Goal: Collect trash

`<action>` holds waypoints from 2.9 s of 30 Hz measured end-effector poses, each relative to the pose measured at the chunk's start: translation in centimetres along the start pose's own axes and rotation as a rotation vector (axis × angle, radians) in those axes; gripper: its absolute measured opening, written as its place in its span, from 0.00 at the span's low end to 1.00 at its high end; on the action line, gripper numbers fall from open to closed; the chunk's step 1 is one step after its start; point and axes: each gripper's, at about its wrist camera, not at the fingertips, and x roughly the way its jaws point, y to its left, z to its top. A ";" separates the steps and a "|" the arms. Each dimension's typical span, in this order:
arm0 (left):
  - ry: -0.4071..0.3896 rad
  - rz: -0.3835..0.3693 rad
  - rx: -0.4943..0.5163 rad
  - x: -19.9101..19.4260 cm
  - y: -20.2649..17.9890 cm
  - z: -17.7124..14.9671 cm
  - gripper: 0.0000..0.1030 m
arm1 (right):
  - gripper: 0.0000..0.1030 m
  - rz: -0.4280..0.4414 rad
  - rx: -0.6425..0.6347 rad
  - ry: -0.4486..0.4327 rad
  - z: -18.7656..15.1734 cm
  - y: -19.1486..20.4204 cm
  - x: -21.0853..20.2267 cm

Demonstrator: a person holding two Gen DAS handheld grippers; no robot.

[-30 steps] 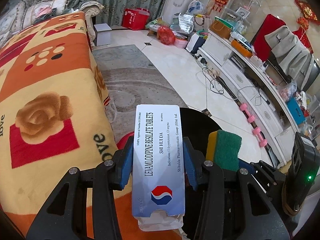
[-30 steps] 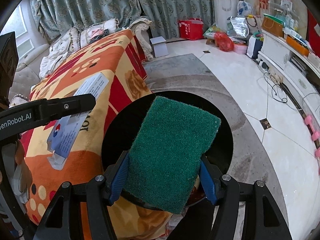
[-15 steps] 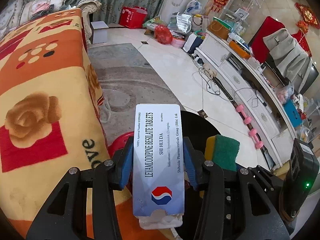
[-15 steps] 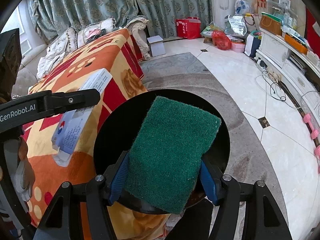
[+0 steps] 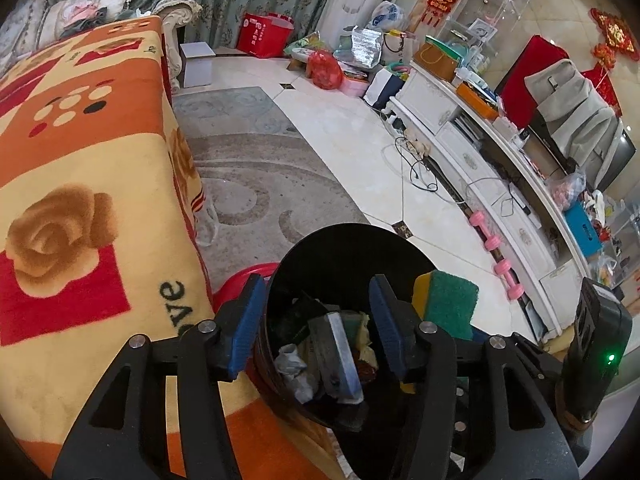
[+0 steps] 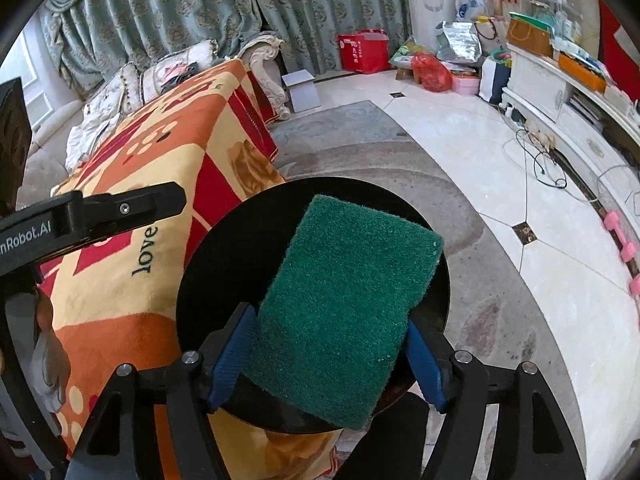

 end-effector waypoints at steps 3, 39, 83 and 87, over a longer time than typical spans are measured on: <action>-0.006 0.014 0.004 -0.4 0.1 -0.2 0.51 | 0.70 0.011 0.001 -0.005 -0.1 0.0 -0.3; -0.298 0.279 0.068 -14.2 1.6 -5.6 0.51 | 0.73 -0.083 -0.122 -0.317 -2.5 10.1 -9.3; -0.333 0.285 0.050 -15.9 3.1 -7.7 0.51 | 0.78 -0.060 -0.078 -0.361 -2.1 12.3 -10.6; -0.332 0.284 0.050 -15.9 3.0 -7.7 0.51 | 0.78 -0.061 -0.076 -0.361 -2.0 12.4 -10.5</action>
